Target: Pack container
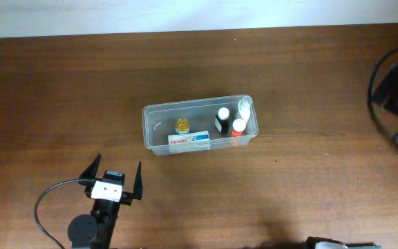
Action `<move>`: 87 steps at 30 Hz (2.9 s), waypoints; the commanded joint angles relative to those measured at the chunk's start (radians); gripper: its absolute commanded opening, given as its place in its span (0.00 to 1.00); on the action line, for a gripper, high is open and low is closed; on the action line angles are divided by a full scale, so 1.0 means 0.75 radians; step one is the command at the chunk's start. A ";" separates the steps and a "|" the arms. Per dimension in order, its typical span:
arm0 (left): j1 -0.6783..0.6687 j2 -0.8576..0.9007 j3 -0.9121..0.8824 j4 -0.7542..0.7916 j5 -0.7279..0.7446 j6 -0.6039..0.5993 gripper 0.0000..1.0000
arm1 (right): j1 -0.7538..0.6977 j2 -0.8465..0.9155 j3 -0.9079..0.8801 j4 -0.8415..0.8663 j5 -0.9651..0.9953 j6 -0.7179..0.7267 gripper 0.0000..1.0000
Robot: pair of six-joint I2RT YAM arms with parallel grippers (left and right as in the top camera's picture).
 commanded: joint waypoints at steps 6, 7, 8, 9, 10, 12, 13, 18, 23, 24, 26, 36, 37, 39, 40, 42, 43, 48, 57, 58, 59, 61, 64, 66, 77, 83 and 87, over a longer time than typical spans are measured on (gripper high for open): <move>0.007 -0.015 -0.004 -0.006 -0.006 -0.012 0.99 | 0.234 -0.520 -0.336 0.189 0.082 -0.017 0.98; 0.007 -0.015 -0.004 -0.006 -0.006 -0.012 0.99 | 0.233 -0.591 -0.417 0.274 0.054 -0.022 0.98; 0.007 -0.015 -0.004 -0.006 -0.006 -0.012 0.99 | 0.233 -0.670 -0.514 0.367 0.021 -0.028 0.98; 0.007 -0.015 -0.004 -0.006 -0.006 -0.012 0.99 | 0.233 -0.733 -0.597 0.438 -0.015 -0.049 0.99; 0.007 -0.015 -0.004 -0.006 -0.006 -0.012 0.99 | 0.233 -0.803 -0.691 0.514 -0.075 -0.104 0.98; 0.007 -0.015 -0.004 -0.006 -0.006 -0.012 0.99 | 0.233 -0.936 -0.881 0.655 -0.238 -0.276 0.98; 0.007 -0.015 -0.004 -0.006 -0.006 -0.012 0.99 | 0.233 -1.002 -0.981 0.727 -0.327 -0.372 0.98; 0.007 -0.015 -0.004 -0.006 -0.006 -0.012 0.99 | 0.196 -1.314 -1.509 1.154 -0.587 -0.532 0.98; 0.007 -0.015 -0.004 -0.006 -0.006 -0.012 0.99 | 0.174 -1.496 -1.924 1.576 -0.721 -0.532 0.99; 0.007 -0.015 -0.004 -0.006 -0.006 -0.012 0.99 | 0.174 -1.521 -1.992 1.646 -0.747 -0.532 0.98; 0.007 -0.015 -0.004 -0.006 -0.006 -0.012 0.99 | 0.175 -1.564 -2.131 1.794 -0.797 -0.532 0.99; 0.007 -0.015 -0.004 -0.006 -0.006 -0.012 0.99 | 0.174 -1.716 -2.647 2.275 -0.769 -0.394 0.98; 0.007 -0.015 -0.004 -0.006 -0.006 -0.012 0.99 | 0.174 -1.722 -2.670 2.294 -0.748 -0.367 0.98; 0.007 -0.015 -0.004 -0.006 -0.006 -0.012 0.99 | 0.174 -1.732 -2.710 2.308 -0.698 -0.319 0.98; 0.007 -0.015 -0.004 -0.006 -0.006 -0.012 0.99 | 0.174 -1.735 -2.723 2.308 -0.681 -0.316 0.98; 0.007 -0.015 -0.004 -0.006 -0.006 -0.012 0.99 | 0.174 -1.741 -2.742 2.301 -0.660 -0.316 0.98; 0.007 -0.015 -0.004 -0.006 -0.006 -0.012 0.99 | 0.174 -1.746 -2.752 2.298 -0.641 -0.316 0.98; 0.007 -0.015 -0.004 -0.006 -0.006 -0.012 0.99 | 0.175 -1.776 -2.796 2.236 -0.611 -0.315 0.98; 0.007 -0.015 -0.004 -0.006 -0.006 -0.012 0.99 | 0.175 -1.796 -2.796 1.949 -0.590 -0.267 0.98; 0.007 -0.015 -0.004 -0.006 -0.006 -0.012 0.99 | 0.175 -1.796 -2.796 1.949 -0.592 -0.266 0.98; 0.007 -0.015 -0.004 -0.006 -0.006 -0.012 0.99 | 0.175 -1.796 -2.796 1.949 -0.593 -0.266 0.99; 0.007 -0.015 -0.004 -0.006 -0.006 -0.012 0.99 | 0.175 -1.796 -2.796 1.949 -0.597 -0.266 0.98; 0.007 -0.015 -0.004 -0.006 -0.006 -0.012 0.99 | 0.175 -1.796 -2.796 1.949 -0.594 -0.266 0.98; 0.007 -0.015 -0.004 -0.006 -0.006 -0.012 0.99 | 0.175 -1.796 -2.796 1.952 -0.592 -0.266 0.98; 0.007 -0.015 -0.004 -0.006 -0.006 -0.012 1.00 | 0.174 -1.761 -2.796 1.953 -0.592 -0.266 0.98; 0.007 -0.015 -0.004 -0.006 -0.006 -0.012 0.99 | 0.174 -1.761 -2.796 1.953 -0.592 -0.266 0.99; 0.007 -0.015 -0.004 -0.006 -0.006 -0.012 0.99 | 0.174 -1.761 -2.796 1.953 -0.592 -0.266 0.98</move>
